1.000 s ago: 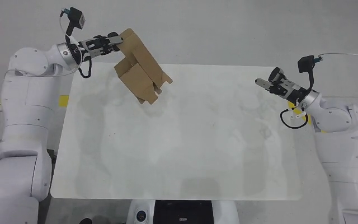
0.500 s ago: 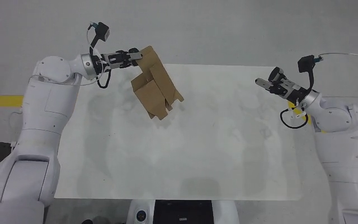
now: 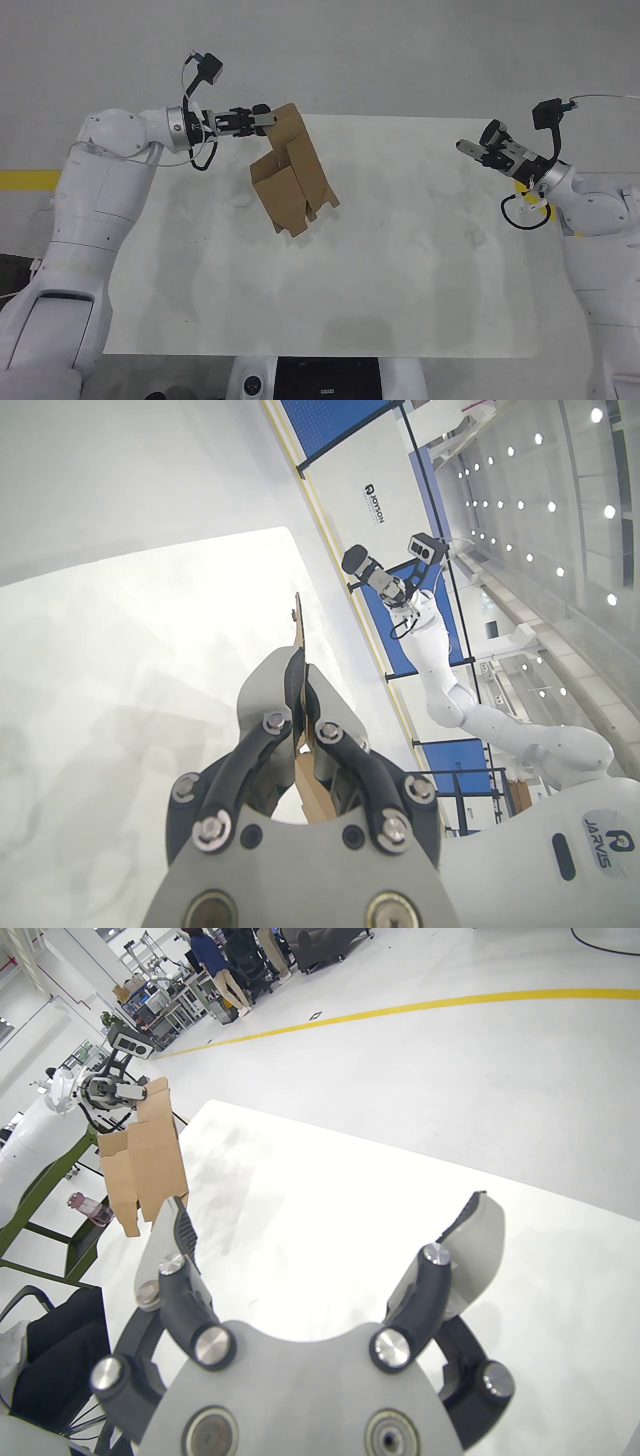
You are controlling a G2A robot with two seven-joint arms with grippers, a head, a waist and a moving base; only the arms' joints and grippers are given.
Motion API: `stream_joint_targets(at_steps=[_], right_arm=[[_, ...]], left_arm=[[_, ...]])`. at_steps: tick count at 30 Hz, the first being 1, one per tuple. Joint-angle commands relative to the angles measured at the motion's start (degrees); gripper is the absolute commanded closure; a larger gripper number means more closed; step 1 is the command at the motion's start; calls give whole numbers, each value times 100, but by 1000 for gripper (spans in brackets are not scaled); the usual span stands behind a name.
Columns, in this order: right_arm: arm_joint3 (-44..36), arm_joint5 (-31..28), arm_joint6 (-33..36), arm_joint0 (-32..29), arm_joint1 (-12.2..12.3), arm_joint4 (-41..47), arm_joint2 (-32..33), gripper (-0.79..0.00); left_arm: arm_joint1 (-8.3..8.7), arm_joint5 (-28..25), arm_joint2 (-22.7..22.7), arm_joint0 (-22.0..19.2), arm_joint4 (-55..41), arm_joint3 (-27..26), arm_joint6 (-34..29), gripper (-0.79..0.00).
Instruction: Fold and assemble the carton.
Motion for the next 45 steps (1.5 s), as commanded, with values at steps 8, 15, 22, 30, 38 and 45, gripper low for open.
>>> stream_joint_targets(at_steps=[8,15,22,30,38,45], right_arm=[[232,-719,620,323,-58,935,-646,-785],[710,-1135,1235,900,-213,1657,-1561,-785],[988,-1301,1260,1379,-406,2181,-2633,-785],[1080,-1613,949,1930,-526,2750,-4054,-785],[1045,-1628,934,2374,-607,3363,-5076,-785],[1027,-1628,934,2693,-646,3716,-5721,-256]], left_arm=[[-28,-181,287,44,-29,-147,-603,0],[-64,-251,451,-2,-249,-173,-928,0],[-73,-146,636,-20,-410,-395,-1033,0],[-68,-113,825,-87,-680,-582,-1066,0],[-25,-157,1010,-91,-909,-700,-1023,0],[39,-235,1121,-112,-975,-742,-944,0]])
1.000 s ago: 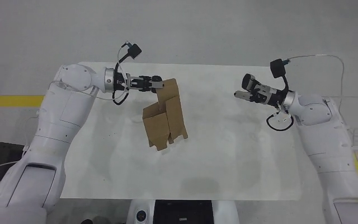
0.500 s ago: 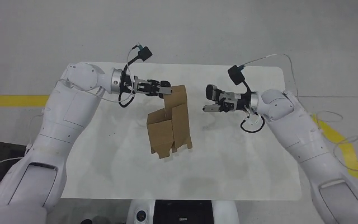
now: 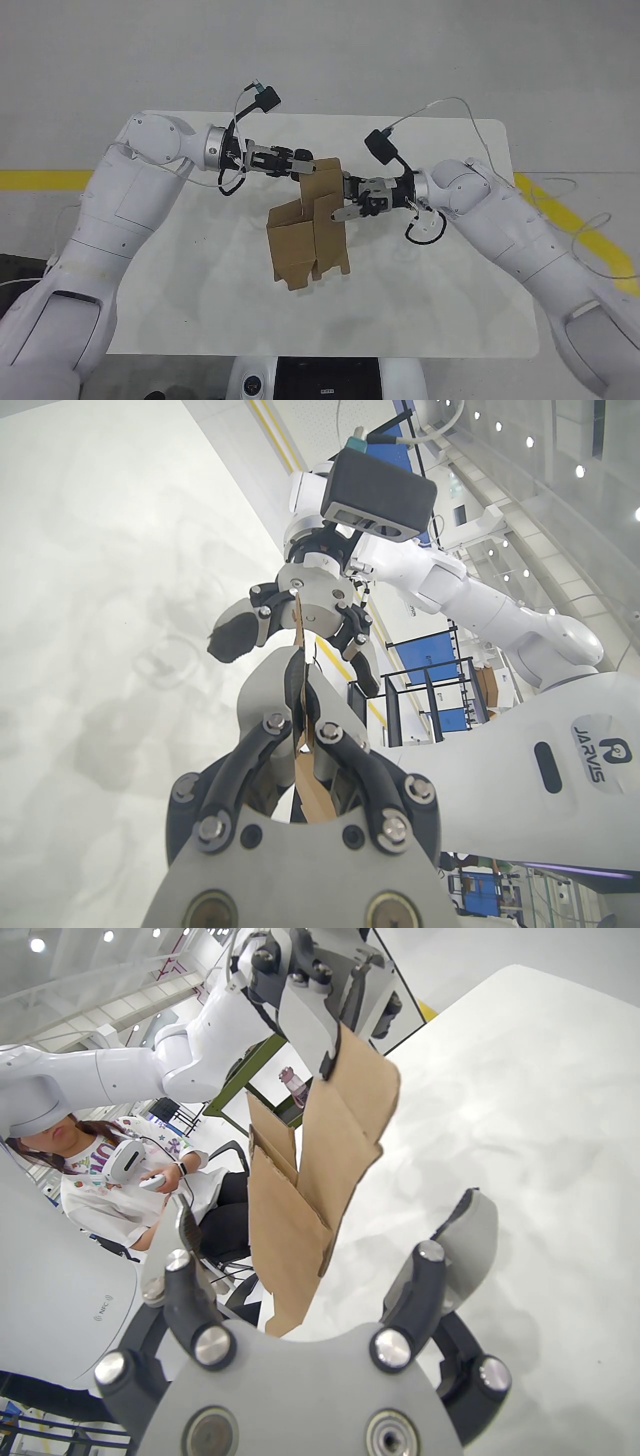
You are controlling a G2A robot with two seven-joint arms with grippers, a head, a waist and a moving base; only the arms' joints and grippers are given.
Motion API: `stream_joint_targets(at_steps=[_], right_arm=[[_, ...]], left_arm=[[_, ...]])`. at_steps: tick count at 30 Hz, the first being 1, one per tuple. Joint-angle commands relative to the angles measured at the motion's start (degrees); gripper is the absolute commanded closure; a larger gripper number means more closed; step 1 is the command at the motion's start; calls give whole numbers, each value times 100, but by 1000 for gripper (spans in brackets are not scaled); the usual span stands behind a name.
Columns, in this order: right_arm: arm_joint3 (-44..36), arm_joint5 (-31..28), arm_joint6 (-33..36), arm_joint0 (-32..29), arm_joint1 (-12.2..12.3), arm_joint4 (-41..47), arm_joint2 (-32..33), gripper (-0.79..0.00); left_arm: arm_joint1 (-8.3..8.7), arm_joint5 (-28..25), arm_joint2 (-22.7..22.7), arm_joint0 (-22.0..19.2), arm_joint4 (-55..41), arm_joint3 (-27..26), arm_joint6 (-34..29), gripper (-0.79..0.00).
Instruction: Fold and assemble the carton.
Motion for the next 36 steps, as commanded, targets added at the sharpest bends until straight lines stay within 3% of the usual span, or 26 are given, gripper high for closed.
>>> stream_joint_targets(at_steps=[1,2,13,14,16,17,18,27,36], right_arm=[[16,0,0,74,-1,87,-149,-132],[22,0,0,108,-1,124,-217,-6],[-17,0,0,282,32,603,-647,0],[-20,0,0,279,35,652,-661,0],[-25,0,0,272,39,745,-686,0],[-32,0,0,269,40,795,-694,0],[-28,0,0,264,42,839,-702,0],[250,0,0,203,82,1339,-656,0],[647,0,0,245,179,1957,-418,0]], left_arm=[[19,-21,25,-11,-16,-1,21,0],[28,-30,33,-15,-35,8,30,0],[110,-87,157,-60,-174,30,88,0],[116,-91,169,-65,-189,32,91,-43],[126,-114,188,-72,-221,31,114,-348],[132,-124,196,-73,-247,30,124,-640],[136,-131,194,-72,-317,40,132,-785],[210,-315,10,-113,-805,108,315,-785],[325,-566,-117,-3,-537,168,566,-785]])
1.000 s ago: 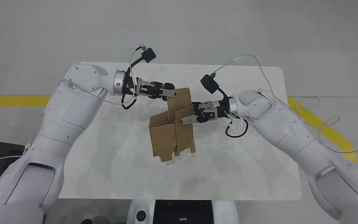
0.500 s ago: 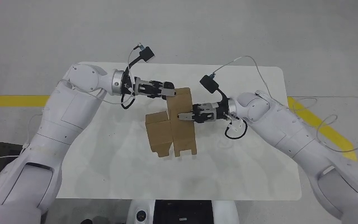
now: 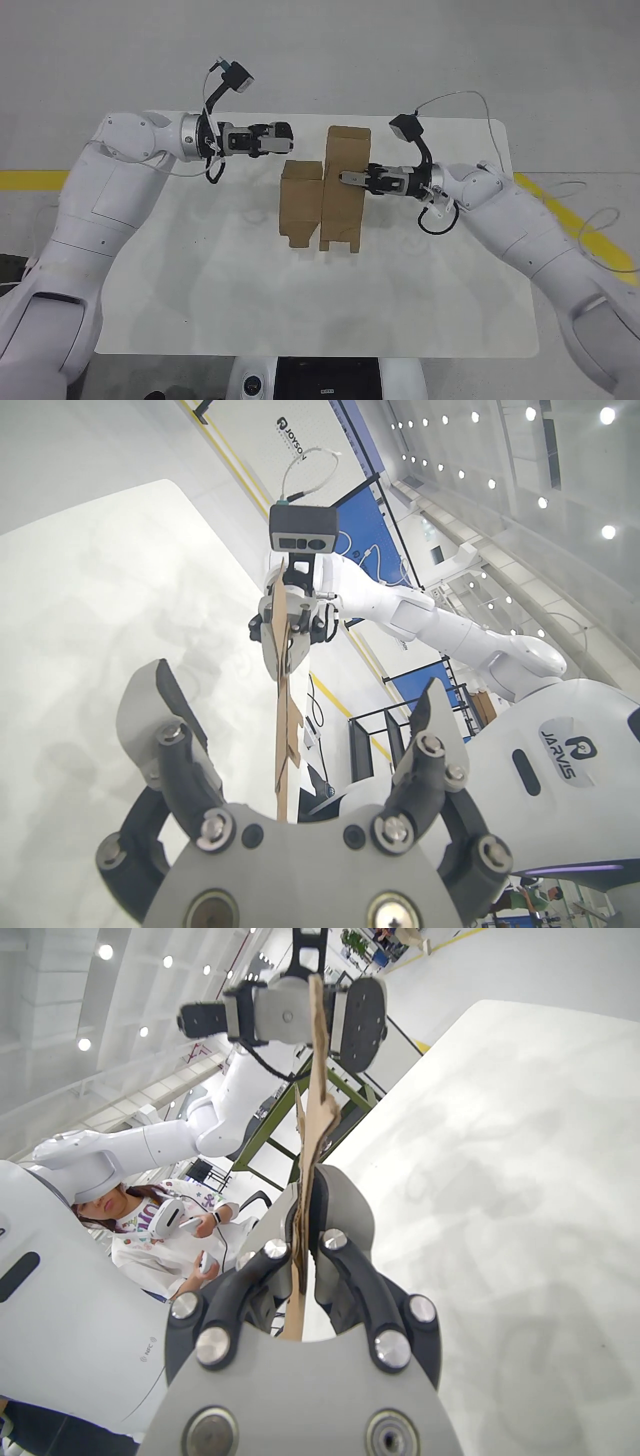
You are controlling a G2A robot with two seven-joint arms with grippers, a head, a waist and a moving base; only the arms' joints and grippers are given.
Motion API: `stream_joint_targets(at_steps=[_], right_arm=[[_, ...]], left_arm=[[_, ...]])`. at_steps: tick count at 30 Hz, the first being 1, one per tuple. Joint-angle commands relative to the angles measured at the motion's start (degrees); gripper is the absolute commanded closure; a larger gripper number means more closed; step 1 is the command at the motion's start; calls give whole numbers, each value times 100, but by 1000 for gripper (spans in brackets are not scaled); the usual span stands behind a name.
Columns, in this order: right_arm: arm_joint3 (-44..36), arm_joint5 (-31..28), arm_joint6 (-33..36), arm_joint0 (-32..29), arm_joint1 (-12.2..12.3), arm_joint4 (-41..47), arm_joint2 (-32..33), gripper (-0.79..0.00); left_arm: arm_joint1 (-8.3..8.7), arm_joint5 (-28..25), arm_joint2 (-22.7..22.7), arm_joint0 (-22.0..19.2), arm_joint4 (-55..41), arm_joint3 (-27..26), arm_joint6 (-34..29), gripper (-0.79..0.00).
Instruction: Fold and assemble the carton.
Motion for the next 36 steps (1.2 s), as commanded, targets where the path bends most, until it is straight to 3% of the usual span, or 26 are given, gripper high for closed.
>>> stream_joint_targets(at_steps=[1,19,36], right_arm=[[58,0,0,-7,27,76,57,0],[304,0,-1,-287,123,607,801,0],[474,0,-1,-460,-160,456,1211,0]], left_arm=[[13,-48,-3,37,41,40,49,-785],[61,-400,130,307,362,54,401,-785],[-47,-668,436,574,702,-400,669,-785]])
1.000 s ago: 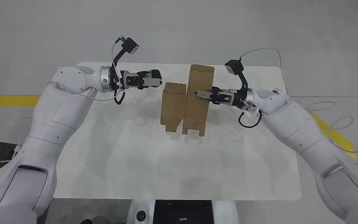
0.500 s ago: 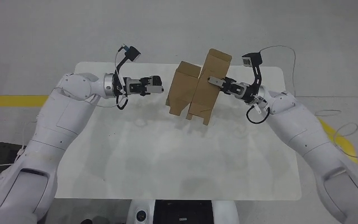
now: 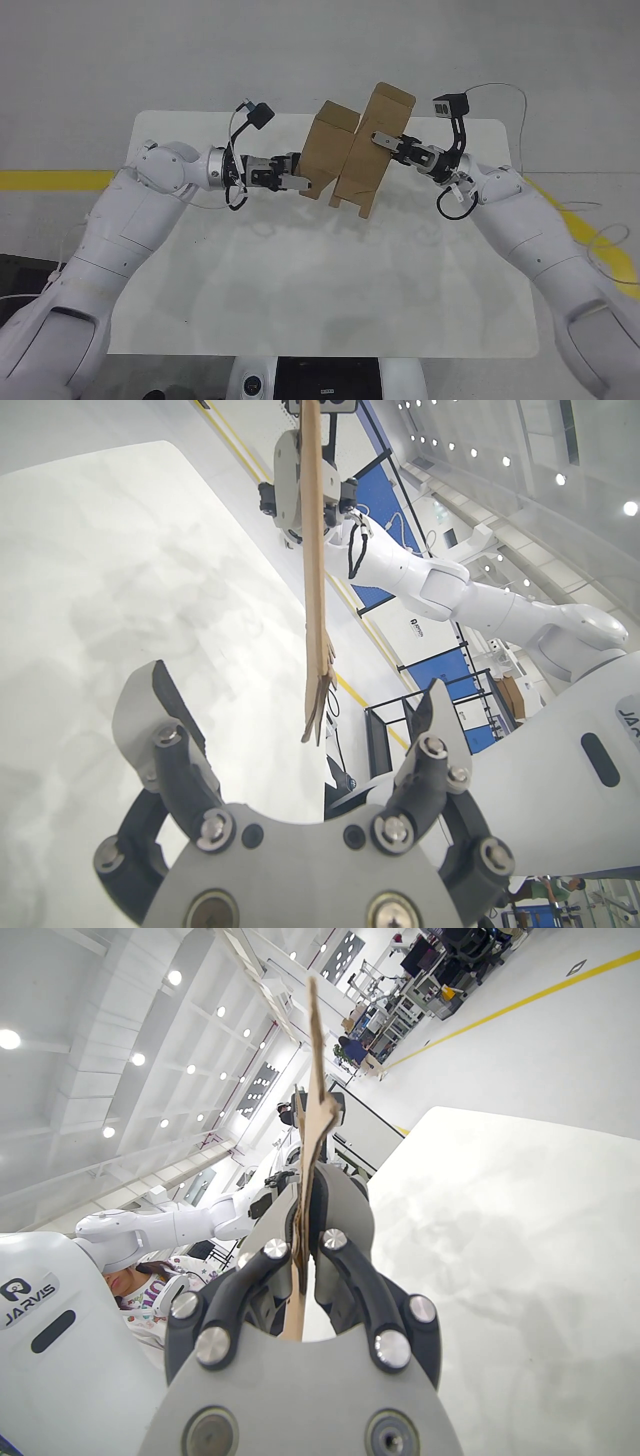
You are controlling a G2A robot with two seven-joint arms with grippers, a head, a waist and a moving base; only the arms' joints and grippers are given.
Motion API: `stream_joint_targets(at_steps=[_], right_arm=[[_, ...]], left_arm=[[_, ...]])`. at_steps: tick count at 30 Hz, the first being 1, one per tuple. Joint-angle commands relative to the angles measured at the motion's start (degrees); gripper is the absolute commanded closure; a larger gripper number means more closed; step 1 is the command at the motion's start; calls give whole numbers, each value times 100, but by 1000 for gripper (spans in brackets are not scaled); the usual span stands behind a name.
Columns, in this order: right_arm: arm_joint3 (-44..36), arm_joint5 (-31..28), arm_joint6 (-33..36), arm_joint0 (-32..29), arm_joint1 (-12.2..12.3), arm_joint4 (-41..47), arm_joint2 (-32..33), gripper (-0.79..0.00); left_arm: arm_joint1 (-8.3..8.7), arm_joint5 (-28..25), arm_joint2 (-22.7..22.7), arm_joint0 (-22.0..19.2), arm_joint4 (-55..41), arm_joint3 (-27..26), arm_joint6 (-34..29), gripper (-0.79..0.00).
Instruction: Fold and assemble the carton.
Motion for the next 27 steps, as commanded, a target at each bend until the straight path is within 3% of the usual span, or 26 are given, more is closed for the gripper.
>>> stream_joint_targets(at_steps=[1,7,8,10,11,12,16,18,19,27], right_arm=[[8,0,0,-5,-34,-51,30,0],[31,0,0,-24,-117,-174,122,0],[35,0,0,-30,-127,-202,134,0],[46,0,0,-40,-144,-238,163,0],[51,0,0,-46,-152,-258,179,0],[54,0,0,-53,-160,-274,194,0],[72,0,0,-73,-186,-337,245,0],[78,0,0,-84,-196,-368,272,0],[84,0,0,-90,-200,-388,282,0],[76,0,0,-136,-230,-446,370,0]], left_arm=[[-6,-8,6,24,15,-49,8,-785],[-25,13,-14,84,23,-134,48,-785],[-26,18,-22,92,31,-145,51,-751],[-28,26,-37,103,40,-167,43,-536],[-29,36,-42,109,39,-178,29,-366],[-30,45,-49,113,37,-182,17,-305],[-37,127,-73,137,-31,-187,-32,-231],[-41,158,-84,142,-67,-185,-65,-43],[-44,170,-89,144,-82,-178,-80,0],[-69,243,-129,157,-163,-145,-137,0]])
